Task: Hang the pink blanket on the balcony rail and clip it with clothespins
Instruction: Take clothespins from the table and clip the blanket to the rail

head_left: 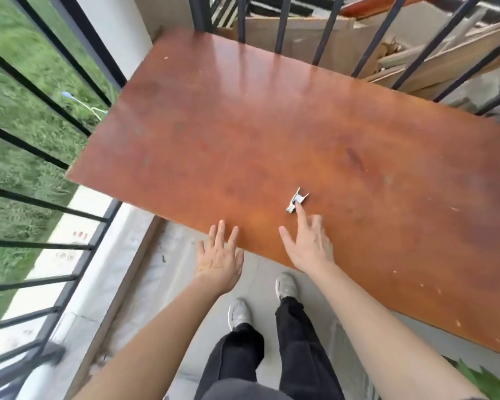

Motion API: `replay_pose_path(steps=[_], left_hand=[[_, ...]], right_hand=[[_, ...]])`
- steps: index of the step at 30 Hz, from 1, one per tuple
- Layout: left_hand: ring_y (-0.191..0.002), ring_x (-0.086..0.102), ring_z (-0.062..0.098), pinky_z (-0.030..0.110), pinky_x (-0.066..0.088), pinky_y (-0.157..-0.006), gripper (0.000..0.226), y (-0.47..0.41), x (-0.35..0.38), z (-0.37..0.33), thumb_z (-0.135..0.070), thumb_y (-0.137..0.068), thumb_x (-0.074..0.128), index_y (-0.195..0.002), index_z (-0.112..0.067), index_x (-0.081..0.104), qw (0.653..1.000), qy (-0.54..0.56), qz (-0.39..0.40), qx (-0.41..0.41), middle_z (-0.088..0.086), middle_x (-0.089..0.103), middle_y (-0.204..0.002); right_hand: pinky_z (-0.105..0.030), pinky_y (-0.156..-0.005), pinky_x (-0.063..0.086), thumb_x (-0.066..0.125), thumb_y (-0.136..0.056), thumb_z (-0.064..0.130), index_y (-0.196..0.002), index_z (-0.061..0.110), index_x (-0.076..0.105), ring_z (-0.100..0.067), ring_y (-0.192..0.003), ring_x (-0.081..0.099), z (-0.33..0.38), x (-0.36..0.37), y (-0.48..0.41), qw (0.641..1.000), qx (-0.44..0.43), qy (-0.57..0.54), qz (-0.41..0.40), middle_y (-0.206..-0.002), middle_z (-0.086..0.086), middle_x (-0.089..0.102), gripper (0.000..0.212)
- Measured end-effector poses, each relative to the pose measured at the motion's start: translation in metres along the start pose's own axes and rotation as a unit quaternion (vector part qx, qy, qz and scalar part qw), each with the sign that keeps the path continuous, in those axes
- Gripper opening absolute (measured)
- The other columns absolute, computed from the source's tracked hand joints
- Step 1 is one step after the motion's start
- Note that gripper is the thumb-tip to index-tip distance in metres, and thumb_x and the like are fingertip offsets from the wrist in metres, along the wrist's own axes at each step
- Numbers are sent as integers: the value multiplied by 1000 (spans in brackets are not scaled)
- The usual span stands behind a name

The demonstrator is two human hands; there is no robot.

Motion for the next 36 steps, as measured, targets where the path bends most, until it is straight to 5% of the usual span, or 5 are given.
replay_pose_path(steps=[5,13,20,30,36], left_hand=[[-148,-20,25,50,9,-119,61,-6,18,5,-38,-103,19,-155,-27,-10,999,-16,43,-5,5,-26,-160],[-151,-6,20,46,8,-121,57,2,-19,0,-40,-103,24,-157,-25,11,989,102,79,-69,1,-3,-165],[-151,1,21,44,9,-121,55,75,-42,16,-45,-102,28,-154,-29,18,957,182,-71,-216,0,1,-165],[-150,9,21,43,16,-119,60,323,21,54,-50,-99,31,-153,-25,27,779,268,-213,-525,1,14,-163],[-150,6,18,39,14,-118,59,483,86,51,-49,-99,30,-153,-27,25,661,297,-276,-631,-3,6,-164]], right_hand=[[-44,-94,46,41,-96,59,-151,30,31,-32,-121,46,1,16,-33,997,-41,65,18,-140,-12,38,63],[-34,-79,49,66,-92,32,-93,22,66,-27,-96,64,-2,-13,-43,989,-90,70,89,-99,-4,62,10],[-39,-85,48,66,-90,15,-143,23,40,-34,-107,62,60,-30,-25,959,-241,26,146,-115,-10,65,59],[-31,-76,44,64,-84,27,-118,21,56,-30,-104,63,227,6,138,824,-482,27,298,-105,-5,71,36],[-24,-74,39,60,-87,20,-139,29,46,-26,-93,63,255,43,332,648,-647,64,396,-90,2,63,55]])
Point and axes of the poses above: each hand's wrist, its own y-axis away from the middle knuckle, its own x-axis out of the palm, z = x × y, the point moved 1 cm from there along -y, towards the middle knuckle
